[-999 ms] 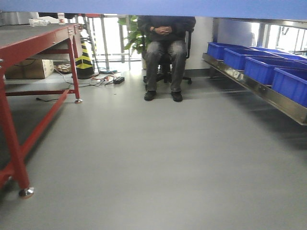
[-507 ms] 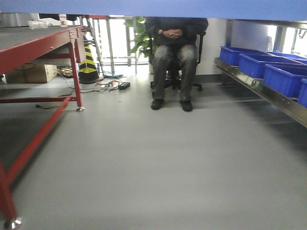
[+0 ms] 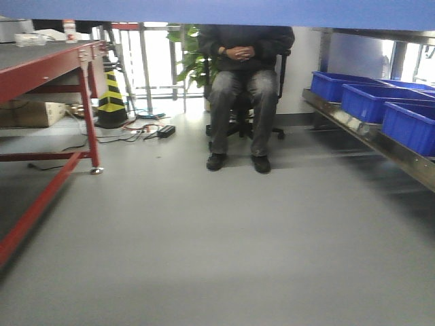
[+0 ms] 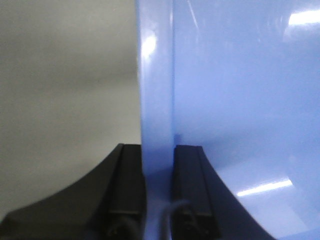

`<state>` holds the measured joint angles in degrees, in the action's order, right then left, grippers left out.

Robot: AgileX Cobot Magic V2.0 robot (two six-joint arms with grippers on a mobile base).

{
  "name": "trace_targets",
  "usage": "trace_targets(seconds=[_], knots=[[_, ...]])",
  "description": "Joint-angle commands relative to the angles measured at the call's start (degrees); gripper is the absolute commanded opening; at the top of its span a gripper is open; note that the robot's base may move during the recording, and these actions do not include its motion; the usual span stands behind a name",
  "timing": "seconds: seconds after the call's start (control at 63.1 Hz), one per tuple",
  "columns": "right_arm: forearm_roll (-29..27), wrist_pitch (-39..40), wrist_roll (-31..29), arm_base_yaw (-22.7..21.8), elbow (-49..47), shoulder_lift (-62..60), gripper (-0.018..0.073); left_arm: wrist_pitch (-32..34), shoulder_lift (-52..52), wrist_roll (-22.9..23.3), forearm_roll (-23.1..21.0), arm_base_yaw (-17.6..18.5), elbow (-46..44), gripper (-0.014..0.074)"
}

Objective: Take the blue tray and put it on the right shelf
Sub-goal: 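Carry the tray with both grippers while driving toward the steel shelves, then drive up to the shelf rack holding the tray with both grippers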

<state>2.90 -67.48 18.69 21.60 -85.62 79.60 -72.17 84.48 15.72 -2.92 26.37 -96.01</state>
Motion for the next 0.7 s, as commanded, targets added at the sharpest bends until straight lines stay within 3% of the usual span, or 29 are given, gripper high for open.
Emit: trace_targets(seconds=[0.0,0.682], knots=[[3.28,1.42,-1.77,-0.4,-1.73,-1.9,0.0057,-4.44,-2.39,-1.17,-0.36,0.22,-1.54,-0.0048],[3.28,1.42,-1.77,-0.4,-1.73,-1.9,0.0057,-4.44,-2.39,-1.17,-0.36,0.22,-1.54,-0.0048]])
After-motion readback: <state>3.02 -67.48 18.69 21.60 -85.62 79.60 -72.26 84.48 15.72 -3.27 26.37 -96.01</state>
